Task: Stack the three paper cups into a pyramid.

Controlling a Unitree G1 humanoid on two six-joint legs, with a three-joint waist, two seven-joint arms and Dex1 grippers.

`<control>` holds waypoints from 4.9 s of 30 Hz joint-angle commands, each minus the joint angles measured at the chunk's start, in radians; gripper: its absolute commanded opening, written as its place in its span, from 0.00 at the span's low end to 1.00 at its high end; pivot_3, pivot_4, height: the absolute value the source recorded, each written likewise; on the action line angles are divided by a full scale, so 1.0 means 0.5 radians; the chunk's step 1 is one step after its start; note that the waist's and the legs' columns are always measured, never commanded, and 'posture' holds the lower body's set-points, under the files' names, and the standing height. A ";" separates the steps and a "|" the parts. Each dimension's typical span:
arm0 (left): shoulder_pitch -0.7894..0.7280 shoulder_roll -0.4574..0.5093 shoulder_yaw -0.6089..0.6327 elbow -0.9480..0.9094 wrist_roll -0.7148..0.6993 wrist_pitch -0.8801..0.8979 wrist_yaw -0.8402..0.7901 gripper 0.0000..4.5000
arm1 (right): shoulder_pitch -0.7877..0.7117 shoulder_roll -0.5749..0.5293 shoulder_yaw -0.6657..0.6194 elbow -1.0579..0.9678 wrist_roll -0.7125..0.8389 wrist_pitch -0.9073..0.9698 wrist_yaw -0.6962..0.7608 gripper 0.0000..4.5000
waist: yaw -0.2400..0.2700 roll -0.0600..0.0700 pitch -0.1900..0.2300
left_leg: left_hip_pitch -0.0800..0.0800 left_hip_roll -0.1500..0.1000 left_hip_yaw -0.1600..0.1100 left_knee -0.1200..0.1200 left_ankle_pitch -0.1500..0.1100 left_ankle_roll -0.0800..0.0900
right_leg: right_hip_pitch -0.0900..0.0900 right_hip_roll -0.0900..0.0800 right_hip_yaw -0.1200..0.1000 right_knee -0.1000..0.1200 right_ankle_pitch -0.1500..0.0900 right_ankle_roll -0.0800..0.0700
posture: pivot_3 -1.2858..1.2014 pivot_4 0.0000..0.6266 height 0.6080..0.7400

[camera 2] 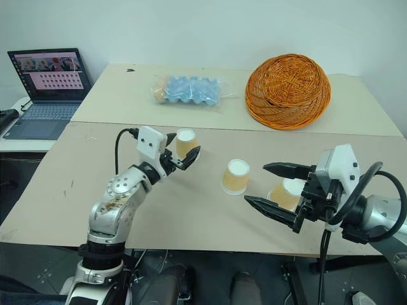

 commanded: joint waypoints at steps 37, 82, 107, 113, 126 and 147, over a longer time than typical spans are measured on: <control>-0.776 0.004 0.008 1.574 0.124 -0.837 0.064 0.99 | 0.104 0.003 -0.132 -0.139 0.077 -0.036 -0.131 1.00 | 0.000 -0.001 0.000 | -0.003 0.000 0.003 -0.001 -0.001 0.001 | -0.001 -0.001 -0.001 0.000 0.001 0.001 | 0.52 0.24 0.90; -0.608 0.553 -0.349 1.176 -0.285 -0.715 -1.637 0.43 | 0.177 0.042 -0.143 -0.116 -0.100 -0.025 -0.115 1.00 | -0.006 0.002 -0.001 | 0.000 0.001 0.002 0.000 -0.002 -0.001 | -0.002 -0.001 -0.002 -0.001 0.000 -0.001 | 0.52 0.24 0.90; -0.722 0.354 -0.374 1.439 -0.133 -0.864 -1.639 0.43 | 0.286 0.045 -0.239 -0.205 -0.033 -0.033 -0.198 1.00 | -0.008 0.002 -0.001 | -0.001 0.002 0.003 0.001 -0.003 0.001 | -0.001 -0.001 -0.001 0.000 0.000 -0.001 | 0.52 0.24 0.90; -0.704 0.354 -0.377 1.424 -0.128 -0.857 -1.630 0.43 | 0.295 0.045 -0.254 -0.202 -0.027 -0.032 -0.193 1.00 | -0.008 0.002 -0.001 | -0.001 0.002 0.003 0.001 -0.003 0.001 | -0.001 -0.001 -0.001 0.000 0.000 0.000 | 0.52 0.24 0.90; -0.713 0.350 -0.380 1.447 -0.117 -0.854 -1.626 0.43 | 0.294 0.041 -0.272 -0.202 -0.011 -0.029 -0.200 1.00 | -0.008 0.002 -0.001 | -0.001 0.002 0.003 0.001 -0.003 0.001 | -0.001 -0.001 -0.001 0.000 0.000 -0.001 | 0.52 0.24 0.90; -0.603 0.463 -0.335 1.302 -0.132 -0.738 -1.639 0.99 | 0.281 0.029 -0.293 -0.196 0.022 -0.027 -0.187 1.00 | -0.016 0.002 -0.001 | -0.001 0.002 0.003 0.000 -0.003 0.001 | -0.001 0.000 0.000 0.000 0.000 0.000 | 0.52 0.24 0.90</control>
